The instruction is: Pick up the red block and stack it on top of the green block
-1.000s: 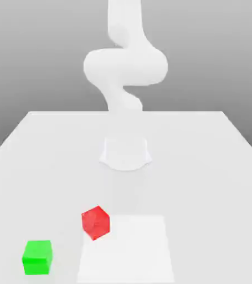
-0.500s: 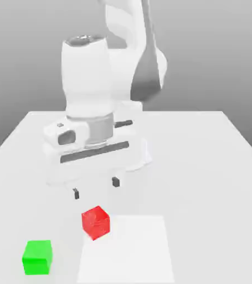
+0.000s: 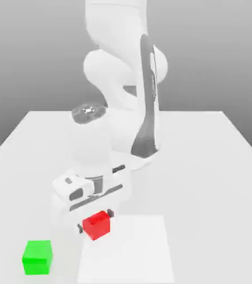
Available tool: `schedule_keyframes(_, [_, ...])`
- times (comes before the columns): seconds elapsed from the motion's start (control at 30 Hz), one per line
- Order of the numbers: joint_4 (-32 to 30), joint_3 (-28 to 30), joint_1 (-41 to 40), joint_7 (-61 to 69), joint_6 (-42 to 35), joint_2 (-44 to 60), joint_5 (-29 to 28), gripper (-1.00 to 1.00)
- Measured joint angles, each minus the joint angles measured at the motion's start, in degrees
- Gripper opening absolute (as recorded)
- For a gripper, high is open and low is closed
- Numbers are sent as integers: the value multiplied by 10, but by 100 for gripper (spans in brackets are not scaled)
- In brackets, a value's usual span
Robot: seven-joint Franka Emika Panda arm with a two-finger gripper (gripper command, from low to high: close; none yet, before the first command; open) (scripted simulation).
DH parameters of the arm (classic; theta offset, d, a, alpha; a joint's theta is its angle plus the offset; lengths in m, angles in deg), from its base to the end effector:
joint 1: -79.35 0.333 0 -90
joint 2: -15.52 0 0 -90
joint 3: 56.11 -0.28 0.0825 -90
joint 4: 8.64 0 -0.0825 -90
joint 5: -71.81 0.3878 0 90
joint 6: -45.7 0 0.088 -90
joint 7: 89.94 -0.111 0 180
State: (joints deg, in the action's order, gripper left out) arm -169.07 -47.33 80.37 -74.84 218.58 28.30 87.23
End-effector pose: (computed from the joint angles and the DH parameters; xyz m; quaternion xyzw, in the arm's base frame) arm 0.3488 -0.0738 0.1024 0.9977 -0.0676 0.0006 0.0004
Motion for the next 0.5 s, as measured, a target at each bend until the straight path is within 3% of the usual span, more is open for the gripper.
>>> schedule_keyframes(0.17, [-1,7,5,-7,-7,-8,-10,-100])
schedule_keyframes(0.33, [-10,55,31,-68,-57,-71,-95,-100])
schedule_keyframes(0.5, [-21,65,22,-115,-107,-133,-159,-100])
